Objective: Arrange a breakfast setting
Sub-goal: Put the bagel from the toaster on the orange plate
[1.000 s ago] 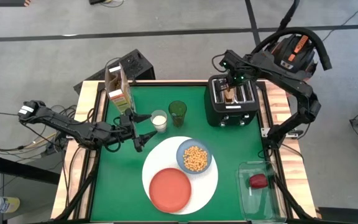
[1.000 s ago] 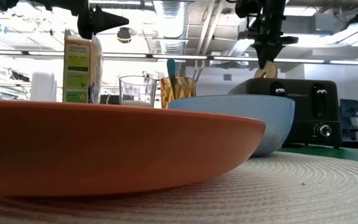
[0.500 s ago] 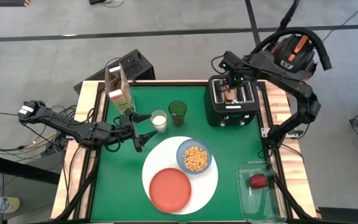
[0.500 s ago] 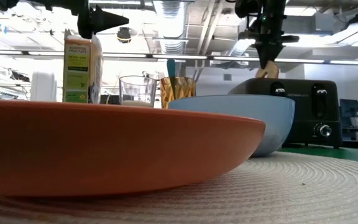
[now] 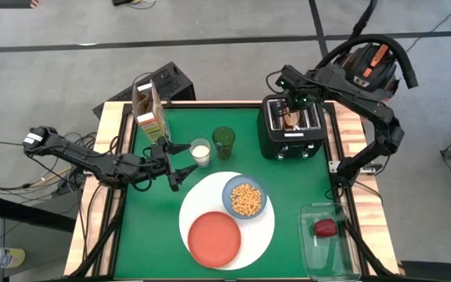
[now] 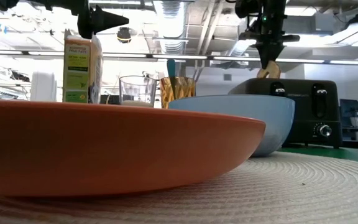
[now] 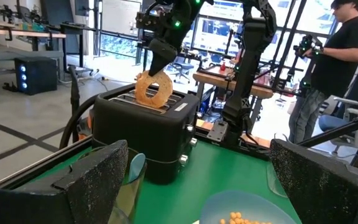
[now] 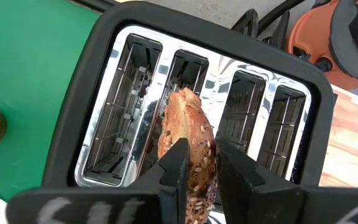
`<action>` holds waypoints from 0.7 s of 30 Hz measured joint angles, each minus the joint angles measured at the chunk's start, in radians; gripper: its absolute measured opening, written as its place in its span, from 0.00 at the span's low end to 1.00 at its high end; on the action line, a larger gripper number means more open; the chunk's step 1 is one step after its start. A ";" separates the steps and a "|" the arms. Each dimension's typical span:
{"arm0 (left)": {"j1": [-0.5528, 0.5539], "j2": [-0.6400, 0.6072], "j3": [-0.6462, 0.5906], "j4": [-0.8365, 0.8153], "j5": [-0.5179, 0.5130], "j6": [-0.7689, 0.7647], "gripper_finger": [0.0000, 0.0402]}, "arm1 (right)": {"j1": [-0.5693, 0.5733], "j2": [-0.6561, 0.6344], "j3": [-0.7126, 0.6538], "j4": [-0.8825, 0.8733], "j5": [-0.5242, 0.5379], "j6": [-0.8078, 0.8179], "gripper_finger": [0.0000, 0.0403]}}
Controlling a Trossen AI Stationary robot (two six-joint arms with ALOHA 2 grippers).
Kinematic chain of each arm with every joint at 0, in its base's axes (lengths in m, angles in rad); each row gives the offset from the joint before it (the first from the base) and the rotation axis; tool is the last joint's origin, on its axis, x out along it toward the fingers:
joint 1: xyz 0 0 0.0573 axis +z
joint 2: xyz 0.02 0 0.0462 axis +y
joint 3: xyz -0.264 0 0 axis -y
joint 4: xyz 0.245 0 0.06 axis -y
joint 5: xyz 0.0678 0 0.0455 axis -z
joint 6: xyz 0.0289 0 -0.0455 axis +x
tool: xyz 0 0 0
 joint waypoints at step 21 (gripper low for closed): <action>0.000 0.000 0.000 0.002 0.000 0.000 0.94 | 0.019 -0.136 0.000 -0.009 -0.007 0.024 0.22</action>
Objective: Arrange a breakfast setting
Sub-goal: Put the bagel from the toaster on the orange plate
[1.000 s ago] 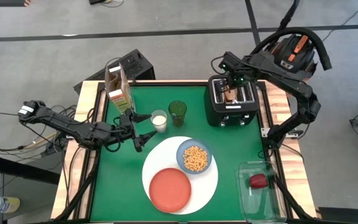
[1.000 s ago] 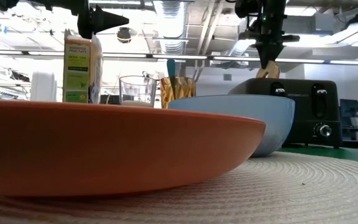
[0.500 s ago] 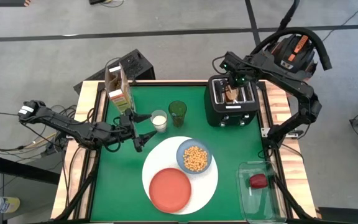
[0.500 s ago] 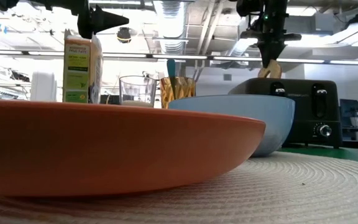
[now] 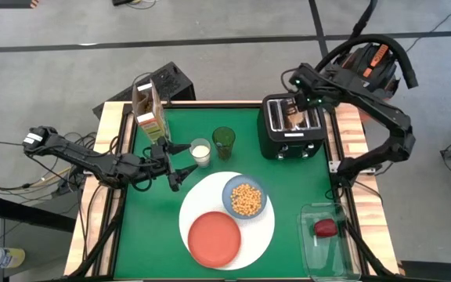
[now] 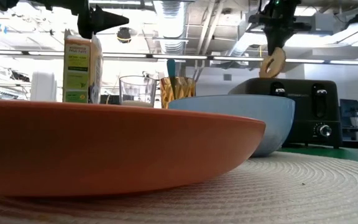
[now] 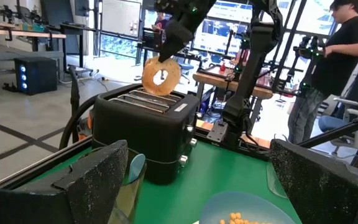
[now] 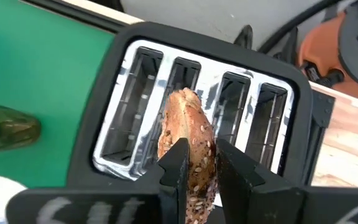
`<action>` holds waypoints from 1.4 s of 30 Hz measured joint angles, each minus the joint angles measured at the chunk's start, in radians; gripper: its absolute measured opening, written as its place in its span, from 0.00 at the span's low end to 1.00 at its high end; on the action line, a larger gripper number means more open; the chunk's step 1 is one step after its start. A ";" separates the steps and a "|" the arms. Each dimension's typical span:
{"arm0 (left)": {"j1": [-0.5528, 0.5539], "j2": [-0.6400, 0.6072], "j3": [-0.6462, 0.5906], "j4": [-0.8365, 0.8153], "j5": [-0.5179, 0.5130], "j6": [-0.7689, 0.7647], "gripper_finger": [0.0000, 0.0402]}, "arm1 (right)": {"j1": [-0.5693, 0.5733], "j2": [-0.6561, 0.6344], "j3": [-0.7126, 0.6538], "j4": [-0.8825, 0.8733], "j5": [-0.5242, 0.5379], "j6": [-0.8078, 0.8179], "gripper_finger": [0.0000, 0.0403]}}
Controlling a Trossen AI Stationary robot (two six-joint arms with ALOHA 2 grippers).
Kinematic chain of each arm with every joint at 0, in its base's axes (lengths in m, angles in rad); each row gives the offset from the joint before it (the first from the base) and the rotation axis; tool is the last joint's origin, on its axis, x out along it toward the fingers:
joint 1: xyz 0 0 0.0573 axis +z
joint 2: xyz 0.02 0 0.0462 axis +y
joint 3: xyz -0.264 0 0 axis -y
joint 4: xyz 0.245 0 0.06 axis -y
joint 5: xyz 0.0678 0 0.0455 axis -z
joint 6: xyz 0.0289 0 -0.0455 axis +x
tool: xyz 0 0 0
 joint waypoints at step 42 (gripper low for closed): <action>0.000 0.000 0.000 -0.013 -0.017 0.052 0.94 | 0.720 0.038 0.000 0.390 -0.022 0.480 0.22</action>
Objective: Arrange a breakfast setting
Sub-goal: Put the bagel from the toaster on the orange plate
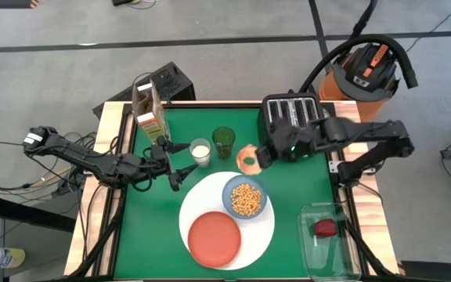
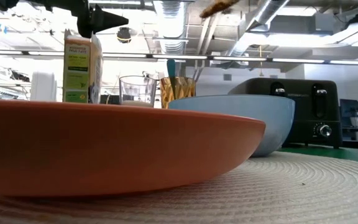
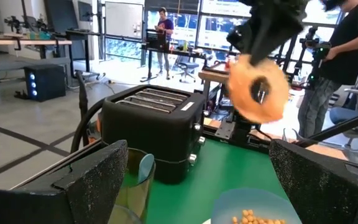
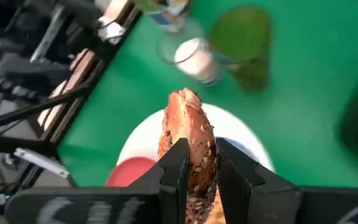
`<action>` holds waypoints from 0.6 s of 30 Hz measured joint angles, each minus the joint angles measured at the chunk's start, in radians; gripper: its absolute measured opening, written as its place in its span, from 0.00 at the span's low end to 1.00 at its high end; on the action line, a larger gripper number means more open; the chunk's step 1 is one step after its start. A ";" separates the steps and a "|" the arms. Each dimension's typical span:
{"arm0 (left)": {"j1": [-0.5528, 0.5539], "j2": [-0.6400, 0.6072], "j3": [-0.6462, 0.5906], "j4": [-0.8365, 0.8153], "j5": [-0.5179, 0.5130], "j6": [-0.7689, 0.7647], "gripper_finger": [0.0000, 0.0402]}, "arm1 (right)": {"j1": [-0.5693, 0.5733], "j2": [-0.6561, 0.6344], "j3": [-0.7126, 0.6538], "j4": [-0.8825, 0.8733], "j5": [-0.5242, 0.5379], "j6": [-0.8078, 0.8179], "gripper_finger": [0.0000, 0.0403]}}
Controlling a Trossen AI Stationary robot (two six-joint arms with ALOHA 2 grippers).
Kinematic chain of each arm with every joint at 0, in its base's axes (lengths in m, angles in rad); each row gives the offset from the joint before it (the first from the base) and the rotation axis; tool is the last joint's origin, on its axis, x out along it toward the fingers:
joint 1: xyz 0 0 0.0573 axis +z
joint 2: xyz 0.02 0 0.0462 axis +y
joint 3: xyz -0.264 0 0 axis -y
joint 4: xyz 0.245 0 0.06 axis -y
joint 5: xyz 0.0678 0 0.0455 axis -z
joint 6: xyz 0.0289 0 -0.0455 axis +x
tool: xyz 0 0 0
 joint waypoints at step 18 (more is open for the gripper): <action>0.007 0.000 0.000 -0.073 0.007 0.014 0.94 | 0.222 0.283 0.001 0.350 -0.112 0.047 0.22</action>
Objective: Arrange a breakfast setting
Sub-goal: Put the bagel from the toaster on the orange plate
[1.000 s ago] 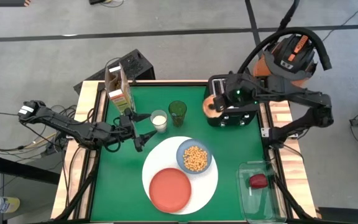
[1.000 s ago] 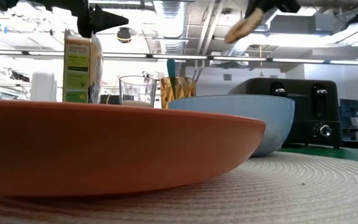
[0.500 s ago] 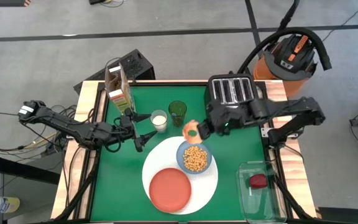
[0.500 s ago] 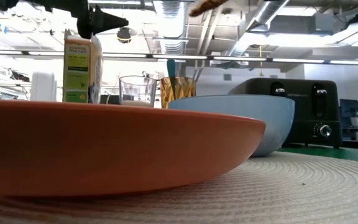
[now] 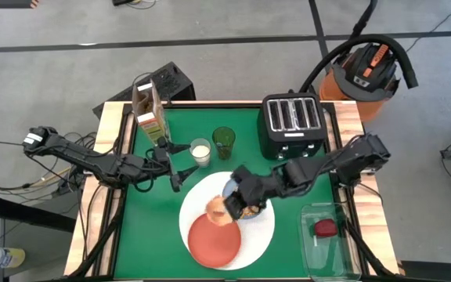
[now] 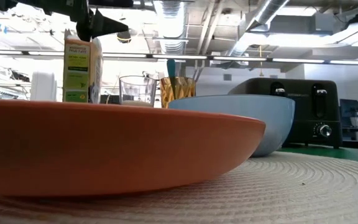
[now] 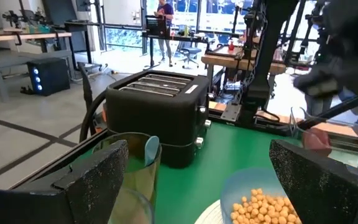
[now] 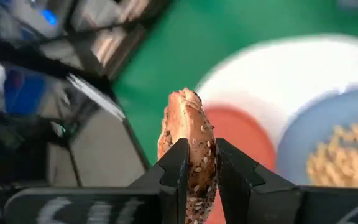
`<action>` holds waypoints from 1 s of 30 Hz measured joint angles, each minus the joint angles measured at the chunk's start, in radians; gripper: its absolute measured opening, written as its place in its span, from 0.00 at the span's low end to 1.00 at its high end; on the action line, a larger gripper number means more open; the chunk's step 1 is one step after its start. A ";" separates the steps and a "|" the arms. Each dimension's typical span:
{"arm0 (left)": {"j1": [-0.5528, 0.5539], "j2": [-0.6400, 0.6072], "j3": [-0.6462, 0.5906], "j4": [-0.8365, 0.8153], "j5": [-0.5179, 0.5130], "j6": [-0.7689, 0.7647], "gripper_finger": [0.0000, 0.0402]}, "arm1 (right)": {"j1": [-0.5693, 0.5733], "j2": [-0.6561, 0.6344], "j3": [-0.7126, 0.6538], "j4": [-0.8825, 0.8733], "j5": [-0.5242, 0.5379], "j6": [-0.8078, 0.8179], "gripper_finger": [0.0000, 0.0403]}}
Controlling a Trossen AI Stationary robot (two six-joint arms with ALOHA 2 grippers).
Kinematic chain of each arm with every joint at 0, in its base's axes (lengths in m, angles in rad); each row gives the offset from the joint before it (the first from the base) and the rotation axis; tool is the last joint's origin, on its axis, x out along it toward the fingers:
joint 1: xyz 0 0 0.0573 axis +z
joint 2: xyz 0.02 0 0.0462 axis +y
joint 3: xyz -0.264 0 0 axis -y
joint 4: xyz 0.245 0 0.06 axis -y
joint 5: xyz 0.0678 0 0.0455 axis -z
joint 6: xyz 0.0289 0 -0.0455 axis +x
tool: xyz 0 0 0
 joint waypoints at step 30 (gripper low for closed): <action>0.005 -0.082 0.000 0.051 0.000 0.122 0.94 | -0.010 0.113 -0.001 0.190 -0.310 -0.244 0.22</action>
